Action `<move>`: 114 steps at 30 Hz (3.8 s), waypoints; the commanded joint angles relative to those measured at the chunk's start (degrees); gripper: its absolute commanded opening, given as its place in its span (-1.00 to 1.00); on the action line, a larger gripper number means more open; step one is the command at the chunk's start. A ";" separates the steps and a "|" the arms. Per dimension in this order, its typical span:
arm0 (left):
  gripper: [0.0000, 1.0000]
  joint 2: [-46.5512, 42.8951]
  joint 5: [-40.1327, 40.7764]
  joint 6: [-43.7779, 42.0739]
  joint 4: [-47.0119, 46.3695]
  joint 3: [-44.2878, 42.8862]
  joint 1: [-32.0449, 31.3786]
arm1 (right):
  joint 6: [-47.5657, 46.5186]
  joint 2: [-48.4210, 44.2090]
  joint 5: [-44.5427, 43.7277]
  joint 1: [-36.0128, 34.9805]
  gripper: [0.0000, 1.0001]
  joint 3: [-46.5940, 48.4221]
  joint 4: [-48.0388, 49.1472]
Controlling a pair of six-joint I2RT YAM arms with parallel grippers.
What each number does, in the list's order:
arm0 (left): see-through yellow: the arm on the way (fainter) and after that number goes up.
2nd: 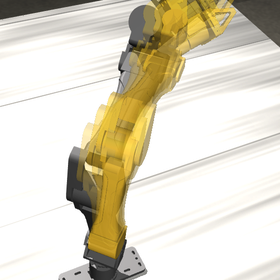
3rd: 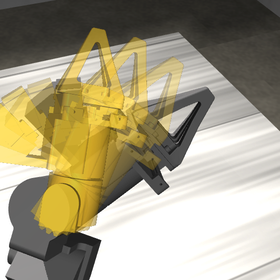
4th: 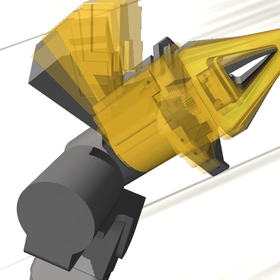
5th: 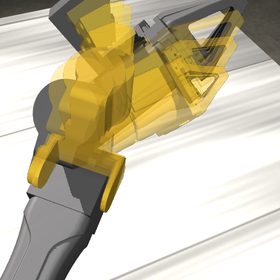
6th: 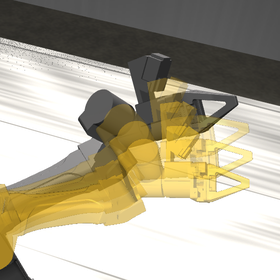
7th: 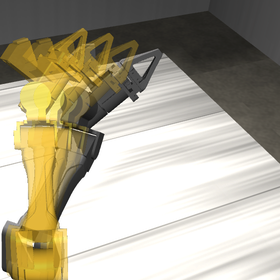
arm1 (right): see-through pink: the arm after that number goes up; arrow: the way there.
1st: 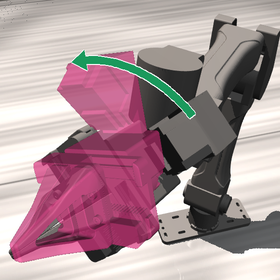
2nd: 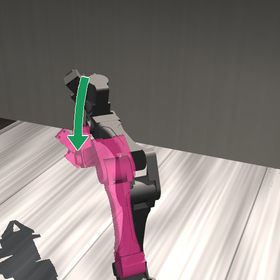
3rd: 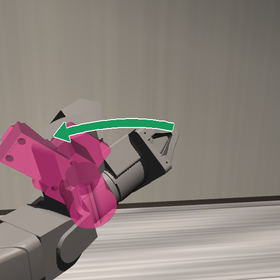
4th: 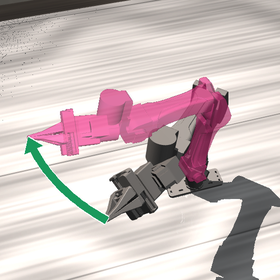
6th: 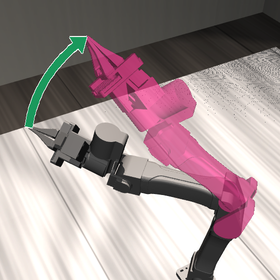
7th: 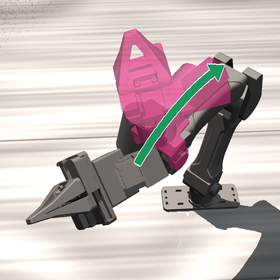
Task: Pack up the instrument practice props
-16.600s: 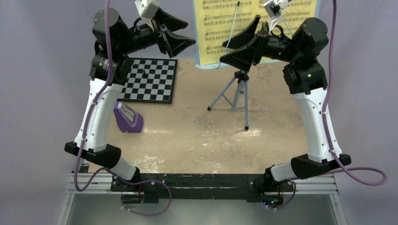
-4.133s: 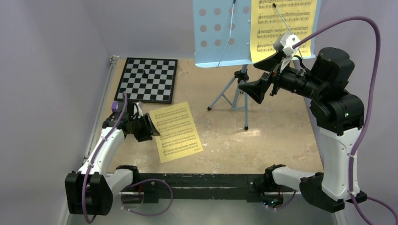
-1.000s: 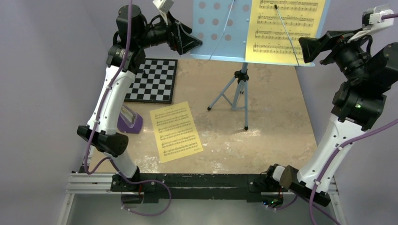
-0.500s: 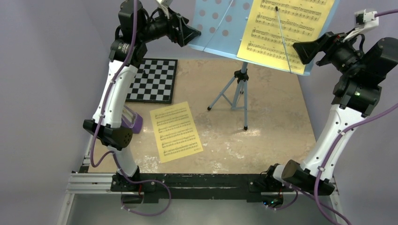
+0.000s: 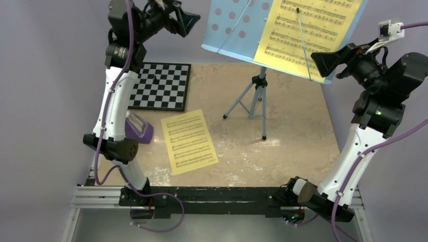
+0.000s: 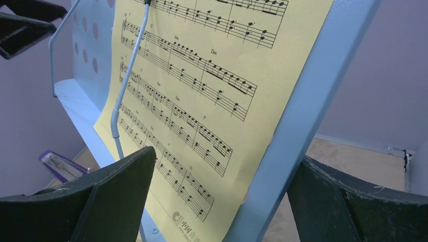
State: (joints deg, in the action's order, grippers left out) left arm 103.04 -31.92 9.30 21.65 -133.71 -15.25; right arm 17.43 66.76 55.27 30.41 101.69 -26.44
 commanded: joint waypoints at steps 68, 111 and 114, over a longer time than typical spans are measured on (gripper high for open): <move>-0.01 18.24 5.97 16.94 -34.02 -12.15 -38.63 | -2.40 -4.43 -11.37 0.10 0.34 -2.68 -3.07; -0.43 15.06 8.22 15.66 -33.60 -8.86 -37.51 | -4.65 -10.89 -25.15 5.01 -1.00 -4.07 -9.77; -0.28 14.90 8.41 15.66 -33.62 -8.57 -37.33 | -5.07 -11.70 -26.20 5.71 -1.00 -3.84 -10.59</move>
State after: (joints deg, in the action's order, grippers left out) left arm 122.48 -24.25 25.76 -8.91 -142.54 -53.08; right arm 13.61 56.36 31.92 35.05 96.60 -36.07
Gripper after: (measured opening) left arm 0.324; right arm 0.010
